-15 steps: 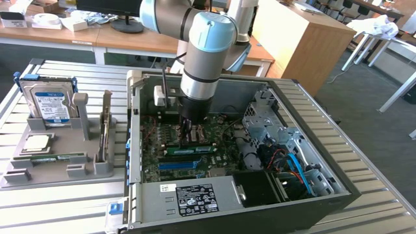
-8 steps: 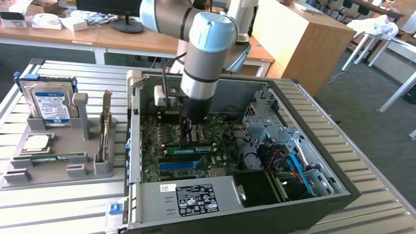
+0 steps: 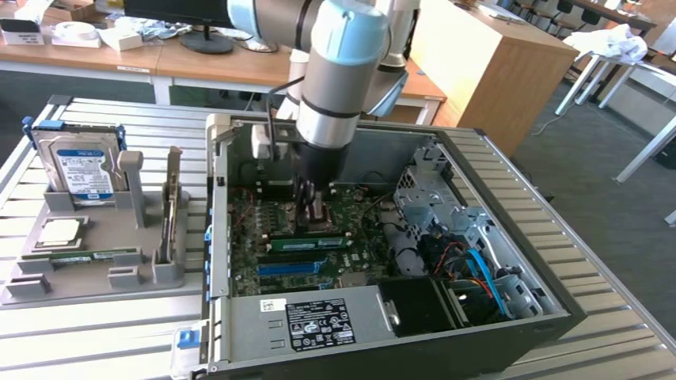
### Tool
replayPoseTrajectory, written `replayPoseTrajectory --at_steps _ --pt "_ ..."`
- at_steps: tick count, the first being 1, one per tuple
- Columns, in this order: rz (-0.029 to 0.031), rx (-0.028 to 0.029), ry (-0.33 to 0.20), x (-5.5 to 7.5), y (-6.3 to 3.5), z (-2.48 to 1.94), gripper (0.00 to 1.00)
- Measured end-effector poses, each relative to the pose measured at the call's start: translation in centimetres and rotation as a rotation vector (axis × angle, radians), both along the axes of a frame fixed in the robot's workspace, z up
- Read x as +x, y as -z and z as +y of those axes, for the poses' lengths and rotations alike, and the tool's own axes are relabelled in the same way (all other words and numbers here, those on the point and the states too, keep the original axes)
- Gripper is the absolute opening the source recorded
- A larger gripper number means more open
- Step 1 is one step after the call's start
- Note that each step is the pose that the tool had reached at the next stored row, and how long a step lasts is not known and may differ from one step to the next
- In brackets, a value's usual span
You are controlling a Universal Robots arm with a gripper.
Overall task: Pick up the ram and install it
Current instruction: 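Press down the ram until it locks into place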
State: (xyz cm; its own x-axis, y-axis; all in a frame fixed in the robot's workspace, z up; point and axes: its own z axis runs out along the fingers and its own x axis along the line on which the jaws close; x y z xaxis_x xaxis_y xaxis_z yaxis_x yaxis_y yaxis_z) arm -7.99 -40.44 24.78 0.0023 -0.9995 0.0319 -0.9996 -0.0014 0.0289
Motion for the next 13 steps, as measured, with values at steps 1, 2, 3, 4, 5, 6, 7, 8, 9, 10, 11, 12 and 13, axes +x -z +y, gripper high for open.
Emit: replayPoseTrajectory --at_steps 1,2,3,4,5,6,7,8,9,10,11,12,13 --pt "0.0000 0.0000 0.000 0.0 -0.37 0.00 0.10" --pt "0.0000 0.0000 0.000 0.0 -0.77 0.00 0.10" --pt "-0.0001 0.0001 0.000 0.0 -1.18 0.00 0.10" --pt "0.0001 -0.0001 0.000 0.0 -1.63 0.00 0.10" --pt "0.0001 -0.0001 0.000 0.0 -2.10 0.00 0.10" --pt "0.0000 0.0000 0.000 0.0 -2.52 0.00 0.10" --pt "0.0000 0.0001 0.000 0.0 -2.92 0.00 0.10" --pt "0.0000 0.0000 0.000 0.0 -3.38 0.00 0.10" --pt "0.0000 -0.0001 0.000 0.0 -3.83 0.00 0.10" --pt "0.0000 0.0000 0.000 0.0 -4.28 0.00 0.10" --pt "0.0001 -0.0001 0.000 0.0 -4.70 0.00 0.10" --pt "0.0001 0.0000 0.000 0.0 -5.10 0.00 0.10" --pt "0.0001 0.0000 0.000 0.0 -5.52 0.00 0.10"
